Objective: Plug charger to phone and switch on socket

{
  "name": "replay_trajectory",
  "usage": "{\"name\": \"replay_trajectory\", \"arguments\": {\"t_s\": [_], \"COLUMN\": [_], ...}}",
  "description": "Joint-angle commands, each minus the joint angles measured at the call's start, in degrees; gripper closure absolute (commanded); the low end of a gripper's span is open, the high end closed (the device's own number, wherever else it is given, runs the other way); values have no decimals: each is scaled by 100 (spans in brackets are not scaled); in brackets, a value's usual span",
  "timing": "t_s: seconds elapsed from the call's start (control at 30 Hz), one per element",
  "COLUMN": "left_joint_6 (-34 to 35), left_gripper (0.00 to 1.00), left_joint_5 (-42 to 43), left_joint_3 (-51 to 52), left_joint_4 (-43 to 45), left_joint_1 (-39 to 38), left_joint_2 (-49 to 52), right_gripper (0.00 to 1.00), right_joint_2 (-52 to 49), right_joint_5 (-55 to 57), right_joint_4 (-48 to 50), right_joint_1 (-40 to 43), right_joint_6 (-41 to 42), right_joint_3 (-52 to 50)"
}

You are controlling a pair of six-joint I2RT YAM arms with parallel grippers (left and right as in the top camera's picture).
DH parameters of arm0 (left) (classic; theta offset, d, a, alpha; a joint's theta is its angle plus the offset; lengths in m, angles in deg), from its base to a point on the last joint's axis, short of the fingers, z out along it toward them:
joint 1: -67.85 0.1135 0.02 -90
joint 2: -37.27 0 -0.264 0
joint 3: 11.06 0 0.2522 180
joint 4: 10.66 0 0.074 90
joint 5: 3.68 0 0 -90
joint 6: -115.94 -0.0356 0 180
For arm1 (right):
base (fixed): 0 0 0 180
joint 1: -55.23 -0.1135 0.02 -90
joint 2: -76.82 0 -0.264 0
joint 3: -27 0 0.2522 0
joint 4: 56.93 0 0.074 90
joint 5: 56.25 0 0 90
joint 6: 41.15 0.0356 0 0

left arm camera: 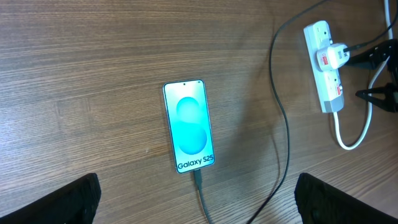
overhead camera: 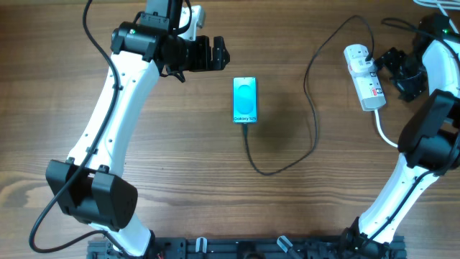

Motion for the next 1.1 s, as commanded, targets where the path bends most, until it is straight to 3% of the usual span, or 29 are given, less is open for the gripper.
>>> {"name": "replay_trajectory", "arguments": {"t_s": [0.0, 0.37, 0.63, 1.07], "left_joint_6": [-35, -35, -35, -35], "left_gripper": [0, 0, 0, 0], "left_joint_5": [-31, -28, -31, -31], "left_joint_3": [15, 15, 15, 15], "left_joint_4": [11, 11, 11, 11], "left_joint_1": [0, 0, 0, 0], "left_joint_2": [50, 50, 50, 50], "right_gripper": [1, 0, 0, 0], "right_joint_2": [-190, -428, -428, -428], "right_joint_5": [146, 87, -579, -660], "right_joint_4": [28, 181, 173, -90], "right_joint_1": [-2, -2, -4, -26], "right_joint_6": [-50, -260, -649, -638], "right_joint_3": [-63, -243, -243, -243]}}
